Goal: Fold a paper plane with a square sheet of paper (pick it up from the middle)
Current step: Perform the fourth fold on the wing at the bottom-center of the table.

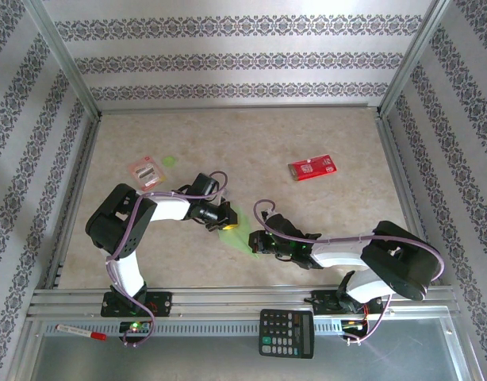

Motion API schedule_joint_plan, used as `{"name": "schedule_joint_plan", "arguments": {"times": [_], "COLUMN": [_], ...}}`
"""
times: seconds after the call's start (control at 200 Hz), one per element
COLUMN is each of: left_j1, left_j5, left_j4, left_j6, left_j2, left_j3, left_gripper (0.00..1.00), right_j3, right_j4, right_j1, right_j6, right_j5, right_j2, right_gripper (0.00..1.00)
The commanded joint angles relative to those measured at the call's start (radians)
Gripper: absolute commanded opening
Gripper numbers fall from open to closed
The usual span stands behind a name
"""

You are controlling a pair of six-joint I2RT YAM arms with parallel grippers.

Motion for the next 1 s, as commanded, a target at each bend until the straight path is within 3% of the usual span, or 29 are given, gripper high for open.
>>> {"name": "schedule_joint_plan", "arguments": {"times": [0.0, 0.33, 0.839, 0.994], "left_j1": [0.022, 0.019, 0.036, 0.047], "left_j5": [-0.021, 0.033, 0.036, 0.036], "left_j4": [-0.041, 0.017, 0.045, 0.057], "left_j6": [0.024, -0.002, 0.017, 0.022], "left_j2": [-0.019, -0.119, -0.005, 0.015], "left_j3": [-0.012, -0.049, 0.011, -0.002], "left_gripper": [0.12, 0.19, 0.19, 0.15], "right_j3": [-0.002, -0.009, -0.005, -0.005], "right_j4": [-0.023, -0.021, -0.019, -0.019], "right_j1": [-0.008, -0.008, -0.003, -0.002], "right_j6": [-0.001, 0.018, 0.021, 0.021], "right_j5": [-0.015, 0.002, 0.005, 0.003], "right_j2": [0.007, -0.015, 0.001, -0.004], "right_gripper": [0.0, 0.0, 0.0, 0.0]}}
